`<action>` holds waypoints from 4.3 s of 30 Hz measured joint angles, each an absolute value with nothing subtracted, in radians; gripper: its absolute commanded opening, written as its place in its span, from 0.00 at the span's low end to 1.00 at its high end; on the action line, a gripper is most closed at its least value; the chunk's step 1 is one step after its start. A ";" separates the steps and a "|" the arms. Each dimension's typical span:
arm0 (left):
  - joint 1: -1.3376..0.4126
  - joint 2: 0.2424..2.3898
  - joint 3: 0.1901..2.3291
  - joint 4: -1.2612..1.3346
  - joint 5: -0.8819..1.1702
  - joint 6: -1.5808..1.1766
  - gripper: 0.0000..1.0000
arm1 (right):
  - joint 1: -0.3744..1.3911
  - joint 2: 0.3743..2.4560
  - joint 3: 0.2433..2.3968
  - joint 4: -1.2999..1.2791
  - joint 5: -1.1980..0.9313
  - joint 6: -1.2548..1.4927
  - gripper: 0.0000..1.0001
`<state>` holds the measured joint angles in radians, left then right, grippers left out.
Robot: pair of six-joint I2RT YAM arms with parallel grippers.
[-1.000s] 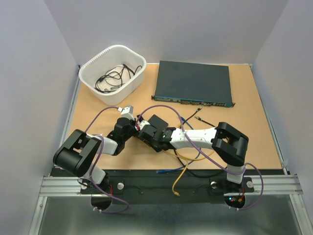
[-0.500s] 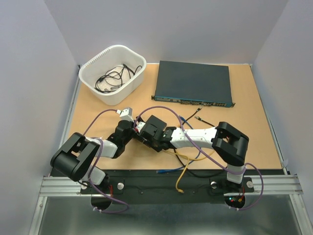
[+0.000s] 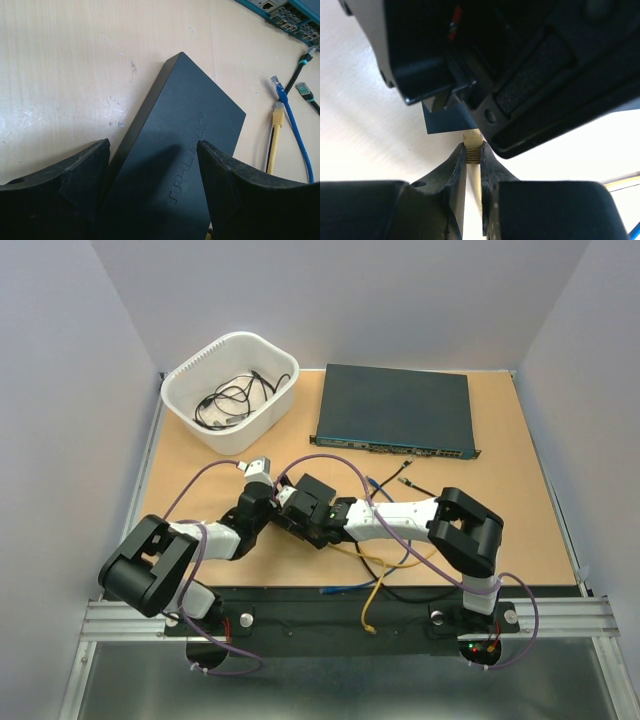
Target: Insert the plug into the switch port
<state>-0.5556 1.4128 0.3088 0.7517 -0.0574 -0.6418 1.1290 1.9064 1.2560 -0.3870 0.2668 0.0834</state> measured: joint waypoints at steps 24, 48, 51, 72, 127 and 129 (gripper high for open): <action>-0.358 1.375 0.448 0.424 0.117 -0.566 0.82 | 1.094 1.859 1.225 -0.025 0.331 0.200 0.48; -0.359 1.565 0.636 0.449 0.176 -0.527 0.82 | 0.794 1.496 0.932 -0.164 0.414 0.481 0.52; -0.359 1.583 0.636 0.470 0.200 -0.527 0.82 | 0.783 1.499 0.932 -0.172 0.398 0.503 0.52; -0.369 1.583 0.635 0.536 0.274 -0.508 0.82 | 0.727 1.694 0.954 -0.184 0.344 0.566 0.47; -0.650 1.145 0.419 0.741 0.302 -0.633 0.78 | 0.720 1.128 0.640 0.057 -0.109 0.363 0.00; -0.667 1.159 0.419 0.753 0.297 -0.646 0.78 | 0.720 1.127 0.638 0.068 -0.120 0.363 0.01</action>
<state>-0.6674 1.1595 0.4194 0.7532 0.2974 -0.6456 0.7200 1.1267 0.6380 0.0681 -0.1204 0.3630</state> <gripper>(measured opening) 0.788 0.049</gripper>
